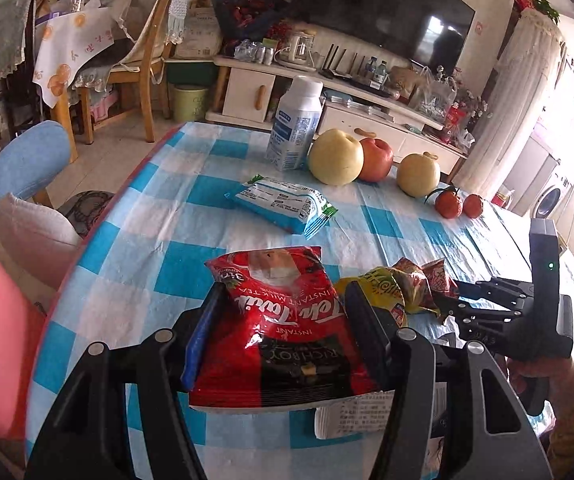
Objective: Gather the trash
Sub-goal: 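Hold milk tea packet in left gripper while right gripper grasps red-white snack packet, then carry milk tea packet and red-white snack packet over pink bucket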
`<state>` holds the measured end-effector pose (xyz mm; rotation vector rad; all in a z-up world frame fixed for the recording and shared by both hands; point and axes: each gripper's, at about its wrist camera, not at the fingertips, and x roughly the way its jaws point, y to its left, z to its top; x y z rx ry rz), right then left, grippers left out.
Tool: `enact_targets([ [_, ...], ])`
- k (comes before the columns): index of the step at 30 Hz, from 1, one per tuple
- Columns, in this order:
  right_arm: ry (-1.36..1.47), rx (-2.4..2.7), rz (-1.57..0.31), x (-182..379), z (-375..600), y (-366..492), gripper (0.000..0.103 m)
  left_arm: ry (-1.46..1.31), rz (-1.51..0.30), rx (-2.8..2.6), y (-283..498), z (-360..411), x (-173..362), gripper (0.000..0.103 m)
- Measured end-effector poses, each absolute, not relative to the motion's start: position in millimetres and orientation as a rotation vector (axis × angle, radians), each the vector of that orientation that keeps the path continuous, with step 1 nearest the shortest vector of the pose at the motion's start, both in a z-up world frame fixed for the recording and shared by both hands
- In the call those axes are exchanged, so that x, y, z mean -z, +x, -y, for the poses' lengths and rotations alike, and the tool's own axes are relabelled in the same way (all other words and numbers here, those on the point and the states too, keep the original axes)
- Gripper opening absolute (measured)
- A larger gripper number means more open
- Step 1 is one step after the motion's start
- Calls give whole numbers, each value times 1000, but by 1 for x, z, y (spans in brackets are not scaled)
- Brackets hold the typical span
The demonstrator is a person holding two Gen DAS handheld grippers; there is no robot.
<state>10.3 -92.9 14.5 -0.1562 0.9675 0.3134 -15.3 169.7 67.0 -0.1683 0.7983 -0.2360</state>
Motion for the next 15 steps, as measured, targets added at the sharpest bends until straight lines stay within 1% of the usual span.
enact_targets([
  [6,-89,-227,-946,-21,105,-1,35,-171,-791,245,-17,-176,-65,61],
  [15,25,-187,-856,-52,104,-23,35,-182,-752,262,-26,-191,-78,61],
])
